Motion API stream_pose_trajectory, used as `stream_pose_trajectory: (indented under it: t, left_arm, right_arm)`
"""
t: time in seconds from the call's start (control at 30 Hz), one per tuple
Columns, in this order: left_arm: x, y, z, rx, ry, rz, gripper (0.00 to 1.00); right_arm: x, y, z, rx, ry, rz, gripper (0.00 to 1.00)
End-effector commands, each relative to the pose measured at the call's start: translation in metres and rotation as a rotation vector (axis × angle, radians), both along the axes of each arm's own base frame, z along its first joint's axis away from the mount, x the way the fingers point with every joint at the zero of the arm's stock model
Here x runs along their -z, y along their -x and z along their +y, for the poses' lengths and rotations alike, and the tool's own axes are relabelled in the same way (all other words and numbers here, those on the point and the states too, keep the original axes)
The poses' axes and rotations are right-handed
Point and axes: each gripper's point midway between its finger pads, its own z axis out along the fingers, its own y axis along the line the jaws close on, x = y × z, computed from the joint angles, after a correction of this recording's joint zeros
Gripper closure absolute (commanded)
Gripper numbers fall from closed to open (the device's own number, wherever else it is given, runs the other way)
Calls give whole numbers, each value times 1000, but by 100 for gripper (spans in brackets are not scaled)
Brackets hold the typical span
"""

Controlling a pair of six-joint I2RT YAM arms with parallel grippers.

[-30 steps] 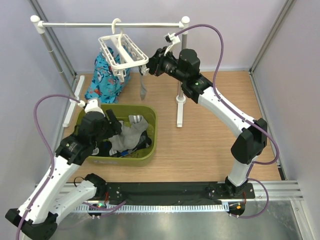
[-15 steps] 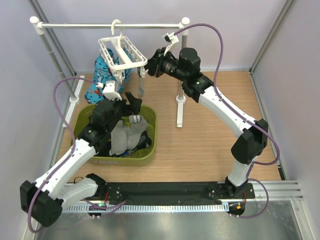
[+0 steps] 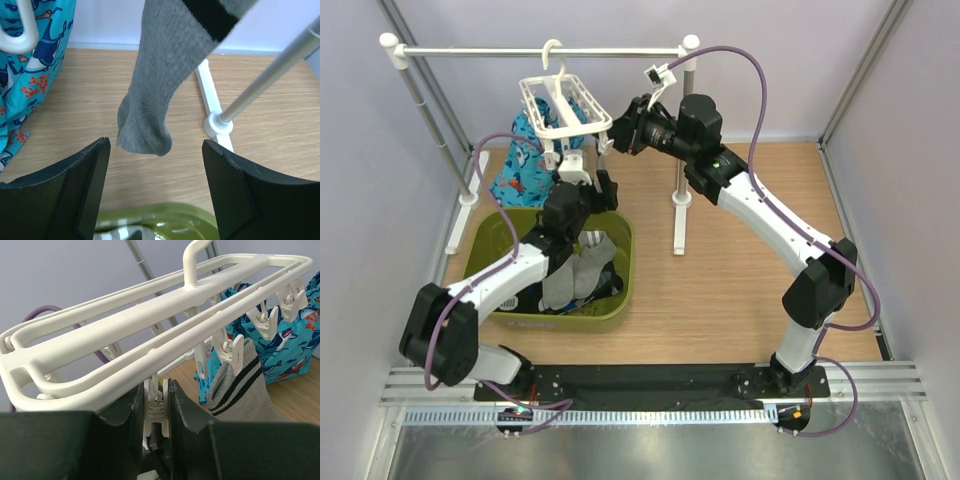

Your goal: Remove the socks clipped to the hanger

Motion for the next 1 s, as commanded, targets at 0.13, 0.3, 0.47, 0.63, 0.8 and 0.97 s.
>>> stream_pose_trajectory:
  t: [0.13,0.3,0.47,0.63,0.8,0.97]
  left_arm:
    - [-47,-40,-8,-74,58,-146,27]
    - [-37,-47,-6,-112,45,-132,60]
    - [-40,-38,0,-130,49,-140,100]
    - [-51,-19,-3,-78,75,-160,100]
    - [-57,0,-10,-44,87,-171,100]
    - [-53,12,-15,-32,83,-161,100]
  right_arm:
    - [-39,20,-4,-35,-55,-81,99]
    - [-39,22,-5,-38,-65,-79,99]
    - [-38,22,-8,-24,-56,-84,97]
    - [-26,5,-20,97,-19,-62,66]
    - [-13,-10,-34,213,24,-52,35]
    - [-4,-23,-41,285,65,-55,23]
